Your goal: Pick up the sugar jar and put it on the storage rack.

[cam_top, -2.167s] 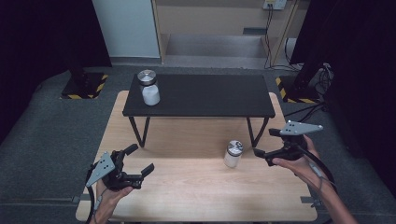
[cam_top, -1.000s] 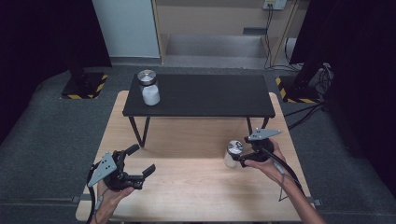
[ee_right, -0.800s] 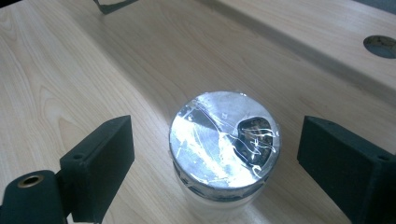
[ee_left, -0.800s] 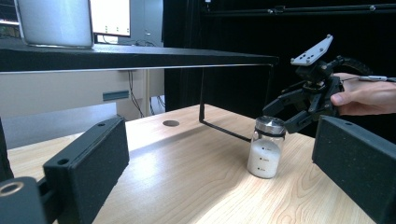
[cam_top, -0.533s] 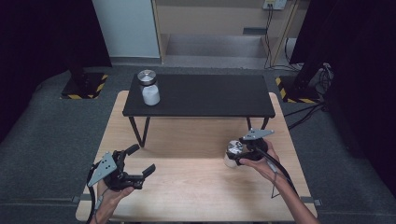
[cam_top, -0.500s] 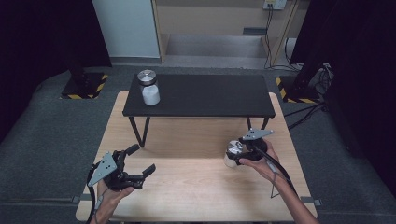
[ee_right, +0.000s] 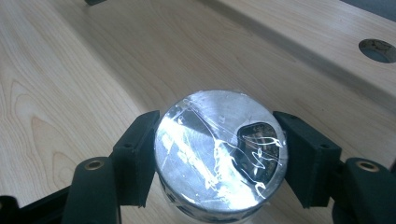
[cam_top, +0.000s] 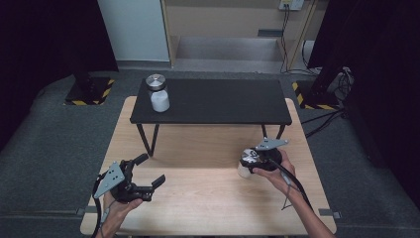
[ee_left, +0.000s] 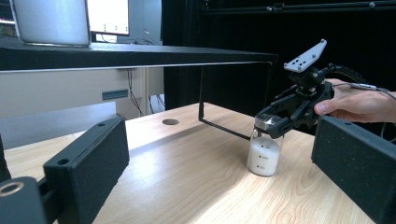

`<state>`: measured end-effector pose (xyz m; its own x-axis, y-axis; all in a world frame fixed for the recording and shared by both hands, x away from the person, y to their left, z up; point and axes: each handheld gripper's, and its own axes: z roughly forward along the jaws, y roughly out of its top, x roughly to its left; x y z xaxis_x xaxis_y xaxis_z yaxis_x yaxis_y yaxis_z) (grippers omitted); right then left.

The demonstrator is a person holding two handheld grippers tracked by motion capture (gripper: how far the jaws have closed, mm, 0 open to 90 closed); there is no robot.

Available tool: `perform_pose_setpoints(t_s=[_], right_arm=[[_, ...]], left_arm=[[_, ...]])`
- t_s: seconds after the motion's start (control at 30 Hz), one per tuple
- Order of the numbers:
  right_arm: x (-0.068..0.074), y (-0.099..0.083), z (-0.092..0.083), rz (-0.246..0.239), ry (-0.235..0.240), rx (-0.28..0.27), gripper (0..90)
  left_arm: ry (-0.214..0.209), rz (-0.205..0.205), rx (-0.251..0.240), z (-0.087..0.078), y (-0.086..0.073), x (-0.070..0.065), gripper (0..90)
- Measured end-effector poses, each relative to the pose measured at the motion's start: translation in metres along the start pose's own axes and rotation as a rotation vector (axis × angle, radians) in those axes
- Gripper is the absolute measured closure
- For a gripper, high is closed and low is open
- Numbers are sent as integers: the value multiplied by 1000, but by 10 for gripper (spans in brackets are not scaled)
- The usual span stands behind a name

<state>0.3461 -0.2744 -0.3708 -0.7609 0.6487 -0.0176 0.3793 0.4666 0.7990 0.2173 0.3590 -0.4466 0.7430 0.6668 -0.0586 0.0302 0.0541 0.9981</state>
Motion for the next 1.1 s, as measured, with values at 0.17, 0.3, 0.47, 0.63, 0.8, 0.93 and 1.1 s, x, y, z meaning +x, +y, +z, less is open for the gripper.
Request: perform_pose_setpoints(t_s=[0.17, 0.3, 0.47, 0.63, 0.8, 0.93, 1.1], right_arm=[[1, 3, -4, -13, -2, 19, 350], [5, 8, -13, -52, -8, 25, 350], [8, 18, -31, -94, 8, -1, 350], [7, 36, -51, -124, 46, -18, 350], [9, 53, -66, -154, 77, -28, 350], [10, 65, -77, -162, 95, -46, 350], [9, 81, -90, -184, 116, -59, 350]], left_arm=[[0, -1, -1, 0, 0, 0, 27], [-2, -1, 0, 0, 0, 0, 27], [-3, -1, 2, 1, 0, -1, 27], [-4, -2, 3, 1, 0, -1, 27], [-4, -3, 3, 1, 0, -1, 26], [-4, -4, 4, 1, 0, -1, 26], [-5, -8, 1, 1, -1, 0, 26]])
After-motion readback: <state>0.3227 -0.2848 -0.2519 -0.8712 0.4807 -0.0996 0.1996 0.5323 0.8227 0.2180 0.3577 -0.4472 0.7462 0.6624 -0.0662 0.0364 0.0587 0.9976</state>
